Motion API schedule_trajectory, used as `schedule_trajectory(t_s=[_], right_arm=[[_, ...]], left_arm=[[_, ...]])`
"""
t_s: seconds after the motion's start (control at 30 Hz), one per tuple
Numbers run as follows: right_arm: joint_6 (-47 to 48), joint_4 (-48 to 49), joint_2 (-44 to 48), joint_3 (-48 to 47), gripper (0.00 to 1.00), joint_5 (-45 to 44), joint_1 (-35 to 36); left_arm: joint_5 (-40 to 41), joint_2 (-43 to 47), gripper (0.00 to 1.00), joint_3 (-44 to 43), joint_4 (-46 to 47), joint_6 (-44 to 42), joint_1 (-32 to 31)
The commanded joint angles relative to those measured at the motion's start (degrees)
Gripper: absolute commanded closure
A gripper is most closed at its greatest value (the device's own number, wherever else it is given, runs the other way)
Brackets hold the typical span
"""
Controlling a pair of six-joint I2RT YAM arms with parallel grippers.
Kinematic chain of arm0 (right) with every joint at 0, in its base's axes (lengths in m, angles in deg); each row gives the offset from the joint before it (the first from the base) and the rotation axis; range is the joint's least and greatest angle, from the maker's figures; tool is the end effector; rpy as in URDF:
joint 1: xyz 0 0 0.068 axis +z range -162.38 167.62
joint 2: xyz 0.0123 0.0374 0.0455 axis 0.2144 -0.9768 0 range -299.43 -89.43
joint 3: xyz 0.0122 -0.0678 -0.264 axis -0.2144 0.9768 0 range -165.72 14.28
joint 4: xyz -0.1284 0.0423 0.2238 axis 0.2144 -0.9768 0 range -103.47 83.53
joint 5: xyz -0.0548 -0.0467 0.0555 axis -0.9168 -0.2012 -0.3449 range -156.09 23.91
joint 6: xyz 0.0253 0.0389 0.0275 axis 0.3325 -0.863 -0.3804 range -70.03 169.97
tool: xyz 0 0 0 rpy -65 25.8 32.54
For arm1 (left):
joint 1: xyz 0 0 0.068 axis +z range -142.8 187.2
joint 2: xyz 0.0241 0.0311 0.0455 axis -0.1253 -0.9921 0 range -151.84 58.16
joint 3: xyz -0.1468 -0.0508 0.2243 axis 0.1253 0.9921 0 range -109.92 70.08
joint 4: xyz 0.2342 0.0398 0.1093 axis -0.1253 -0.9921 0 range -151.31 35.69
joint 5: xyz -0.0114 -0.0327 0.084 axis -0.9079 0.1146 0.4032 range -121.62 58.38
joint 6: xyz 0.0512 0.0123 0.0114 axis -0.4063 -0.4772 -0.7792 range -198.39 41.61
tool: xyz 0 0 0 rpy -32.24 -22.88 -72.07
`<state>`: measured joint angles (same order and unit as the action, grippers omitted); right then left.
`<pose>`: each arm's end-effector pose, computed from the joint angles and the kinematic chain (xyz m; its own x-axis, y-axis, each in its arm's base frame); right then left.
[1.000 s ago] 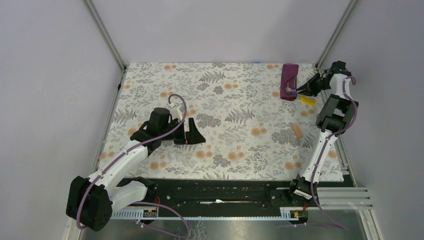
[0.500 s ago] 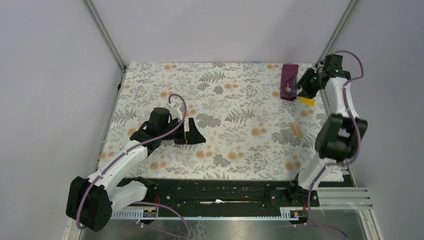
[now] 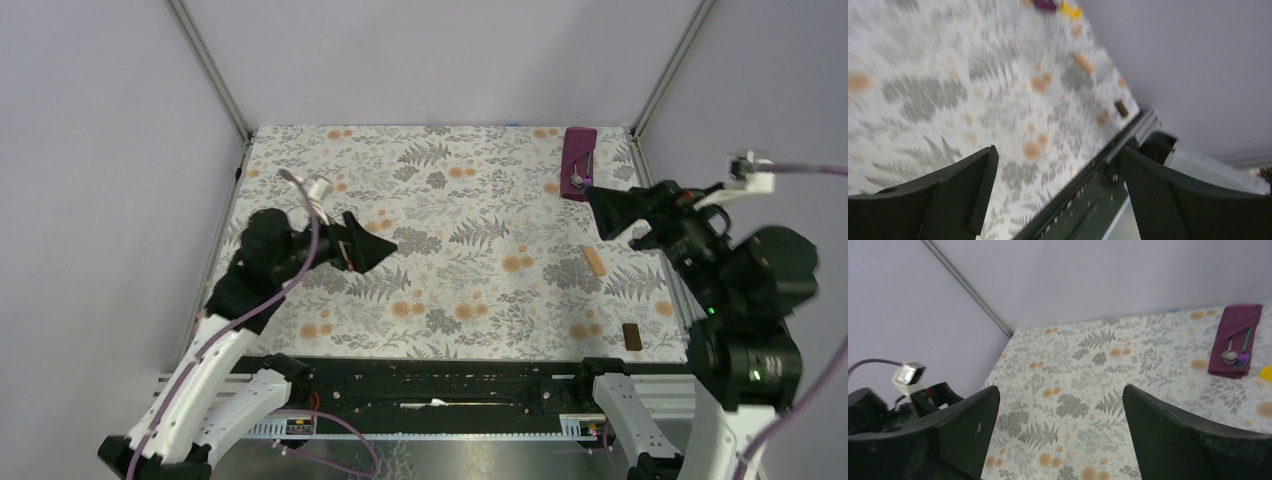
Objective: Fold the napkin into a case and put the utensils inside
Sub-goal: Reset both arms
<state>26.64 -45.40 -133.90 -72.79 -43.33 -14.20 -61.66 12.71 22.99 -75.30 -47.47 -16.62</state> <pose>0.0784 0.0114 0.5153 -0.0826 0.3680 -0.9262 -0.3527 0.8584 0.3725 0.1546 -0.0877 0.3339 -0.6619 -0.1940 -0.7241 0.5147 0.5846 -0.6271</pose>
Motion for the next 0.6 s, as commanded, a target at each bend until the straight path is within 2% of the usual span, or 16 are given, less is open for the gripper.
schedule_trajectory(t_s=[0.0, 0.17, 0.37, 0.57], right_arm=[[1.8, -8.8, 3.4, -7.3, 0.00, -8.5, 0.0], [4.7, -14.7, 8.3, -10.7, 0.00, -16.2, 0.0], [6.5, -15.1, 12.5, -9.9, 0.00, -17.4, 0.5], [7.4, -14.1, 15.5, -7.3, 0.00, -18.6, 4.0]], left_arm=[[14.1, 7.9, 0.01, -12.6, -2.0, -0.2, -0.2], [25.9, 10.9, 0.01, -24.7, -6.2, -2.1, -0.2], [29.7, 11.1, 0.01, -33.7, -10.1, -4.0, -0.2], [32.0, 12.5, 0.01, -35.7, -10.9, -5.9, -0.2]])
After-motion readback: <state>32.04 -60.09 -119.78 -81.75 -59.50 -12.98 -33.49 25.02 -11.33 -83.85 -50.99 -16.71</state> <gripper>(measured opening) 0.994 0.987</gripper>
